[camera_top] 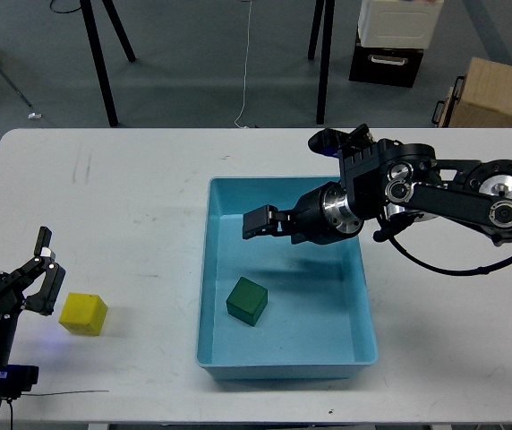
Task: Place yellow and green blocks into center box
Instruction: 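Release the green cube into the bin and lift the right gripper away, then return the right gripper beside the bin and raise the left gripper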
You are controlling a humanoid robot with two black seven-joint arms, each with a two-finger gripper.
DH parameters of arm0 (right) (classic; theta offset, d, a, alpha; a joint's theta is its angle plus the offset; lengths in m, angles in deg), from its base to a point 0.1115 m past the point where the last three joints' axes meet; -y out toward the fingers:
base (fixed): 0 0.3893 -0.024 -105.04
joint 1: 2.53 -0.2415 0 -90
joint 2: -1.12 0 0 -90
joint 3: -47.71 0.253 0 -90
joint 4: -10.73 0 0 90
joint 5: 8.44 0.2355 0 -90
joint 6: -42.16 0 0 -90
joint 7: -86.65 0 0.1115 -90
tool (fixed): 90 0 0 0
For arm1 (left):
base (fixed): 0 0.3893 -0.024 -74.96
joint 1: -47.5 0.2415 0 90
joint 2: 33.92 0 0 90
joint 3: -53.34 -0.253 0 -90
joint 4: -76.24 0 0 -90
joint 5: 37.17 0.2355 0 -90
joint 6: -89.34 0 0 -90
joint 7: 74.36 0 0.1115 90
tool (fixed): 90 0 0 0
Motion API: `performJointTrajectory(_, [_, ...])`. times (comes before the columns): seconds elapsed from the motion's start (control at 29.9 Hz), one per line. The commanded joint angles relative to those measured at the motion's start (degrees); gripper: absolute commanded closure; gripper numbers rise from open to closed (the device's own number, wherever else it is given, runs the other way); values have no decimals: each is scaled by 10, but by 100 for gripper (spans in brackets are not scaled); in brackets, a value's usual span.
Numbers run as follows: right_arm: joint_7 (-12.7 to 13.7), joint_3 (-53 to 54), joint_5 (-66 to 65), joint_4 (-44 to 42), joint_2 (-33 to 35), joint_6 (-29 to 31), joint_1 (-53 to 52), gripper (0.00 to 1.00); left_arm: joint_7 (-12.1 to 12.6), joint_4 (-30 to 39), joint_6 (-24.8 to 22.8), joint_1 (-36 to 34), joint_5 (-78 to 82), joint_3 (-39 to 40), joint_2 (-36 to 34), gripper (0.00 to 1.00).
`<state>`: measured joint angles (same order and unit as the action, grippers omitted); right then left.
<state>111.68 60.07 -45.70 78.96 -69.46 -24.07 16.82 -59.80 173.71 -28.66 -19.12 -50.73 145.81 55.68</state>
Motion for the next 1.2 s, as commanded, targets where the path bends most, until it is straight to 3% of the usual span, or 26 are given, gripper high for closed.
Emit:
performJointTrajectory(0.0, [-1, 68, 74, -31, 30, -1, 1, 5, 0, 1, 0, -2, 1, 0, -2, 0])
performJointTrajectory(0.23, [-14, 249, 283, -44, 125, 0, 69, 2, 2, 1, 0, -5, 1, 0, -5, 0])
performJointTrajectory(0.47, [-98, 461, 493, -64, 134, -1, 248, 2, 2, 3, 0, -9, 7, 0, -5, 0])
performJointTrajectory(0.57, [-119, 529, 565, -61, 134, 0, 321, 1, 3, 4, 0, -9, 11, 0, -4, 0])
performJointTrajectory(0.74, [-127, 598, 655, -27, 123, 11, 441, 1, 0, 5, 0, -9, 11, 0, -4, 0])
performJointTrajectory(1.0, [-136, 698, 656, 134, 61, 39, 716, 1, -6, 5, 0, -9, 11, 1, 1, 0])
performJointTrajectory(1.17, [-137, 693, 640, 197, 15, 35, 813, 1, -8, 5, 0, -8, 11, 1, -2, 0])
